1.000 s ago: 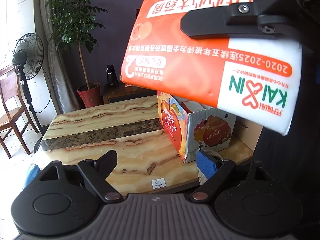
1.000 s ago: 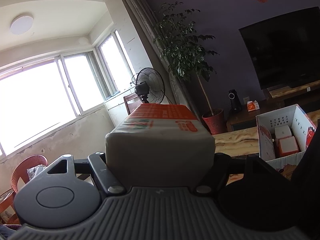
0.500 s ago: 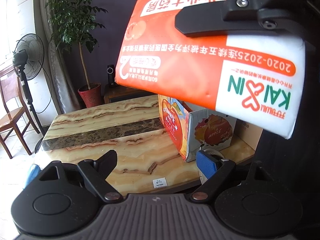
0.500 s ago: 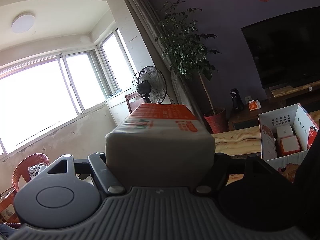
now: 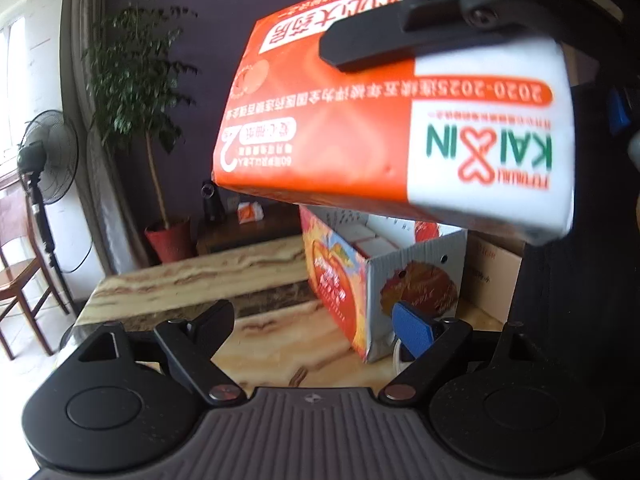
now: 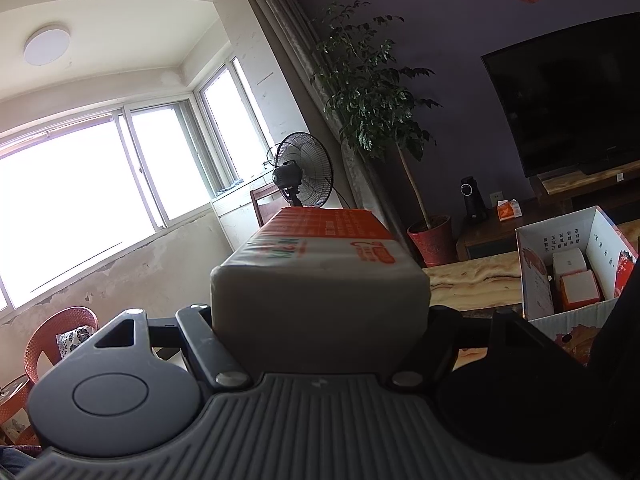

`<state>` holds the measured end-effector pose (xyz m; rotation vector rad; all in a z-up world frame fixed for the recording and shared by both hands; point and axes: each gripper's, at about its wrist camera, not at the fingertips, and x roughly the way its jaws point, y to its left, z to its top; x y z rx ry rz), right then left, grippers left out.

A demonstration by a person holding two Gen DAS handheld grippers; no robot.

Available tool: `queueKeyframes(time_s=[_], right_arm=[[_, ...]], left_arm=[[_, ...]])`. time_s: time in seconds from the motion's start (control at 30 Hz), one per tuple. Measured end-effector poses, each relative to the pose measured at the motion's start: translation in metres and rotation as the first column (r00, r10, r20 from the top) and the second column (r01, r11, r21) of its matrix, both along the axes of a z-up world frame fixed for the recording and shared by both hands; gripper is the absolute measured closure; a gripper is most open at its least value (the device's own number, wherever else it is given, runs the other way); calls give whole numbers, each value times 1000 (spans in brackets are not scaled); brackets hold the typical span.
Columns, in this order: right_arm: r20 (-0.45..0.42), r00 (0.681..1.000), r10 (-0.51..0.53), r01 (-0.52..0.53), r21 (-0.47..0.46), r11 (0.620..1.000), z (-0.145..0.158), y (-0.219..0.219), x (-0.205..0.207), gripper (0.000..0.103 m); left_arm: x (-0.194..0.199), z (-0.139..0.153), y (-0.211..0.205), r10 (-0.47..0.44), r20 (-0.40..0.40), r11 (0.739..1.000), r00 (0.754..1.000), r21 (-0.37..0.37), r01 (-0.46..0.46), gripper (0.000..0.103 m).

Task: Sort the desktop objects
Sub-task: 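Swing the held tissue pack with the right gripper toward the left gripper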

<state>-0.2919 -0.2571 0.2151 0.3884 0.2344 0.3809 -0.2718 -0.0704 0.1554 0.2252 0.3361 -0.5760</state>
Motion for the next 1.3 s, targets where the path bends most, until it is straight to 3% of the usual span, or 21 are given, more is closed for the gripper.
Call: queueKeyframes(time_s=[0.23, 0.4, 0.5, 0.6, 0.7, 0.83, 1.13, 1.23, 1.3], right_arm=[[-17, 1000, -2, 2, 0, 1000, -5, 1, -1, 27], [-29, 1000, 9, -9, -6, 1000, -8, 6, 0, 27], [-31, 999, 18, -18, -6, 1000, -9, 8, 0, 27], [-29, 999, 29, -30, -9, 1000, -8, 11, 0, 27], [-30, 999, 34, -34, -12, 999, -8, 12, 0, 27], [-30, 999, 34, -34, -13, 999, -8, 13, -2, 27], [-32, 999, 34, -35, -10, 999, -7, 10, -2, 27], [-32, 999, 37, -38, -10, 999, -8, 8, -1, 27], [-34, 999, 39, -39, -11, 999, -9, 8, -1, 27]], left_arm=[[11, -23, 11, -20, 71, 997, 997, -73, 25, 17], [36, -31, 36, 48, -38, 967, 998, -247, -56, 17], [46, -35, 44, 64, -82, 952, 995, -295, -86, 16], [42, -38, 40, 52, -53, 960, 997, -274, -65, 10], [39, -40, 26, 4, -19, 981, 1000, -196, -8, 1], [42, -46, 18, -80, -54, 984, 995, -166, 70, 1], [40, -53, 19, -57, -45, 982, 997, -183, 48, 1], [38, -53, 14, -20, -52, 990, 998, -138, 12, 1], [41, -55, 4, 1, -78, 997, 997, -71, -7, 1]])
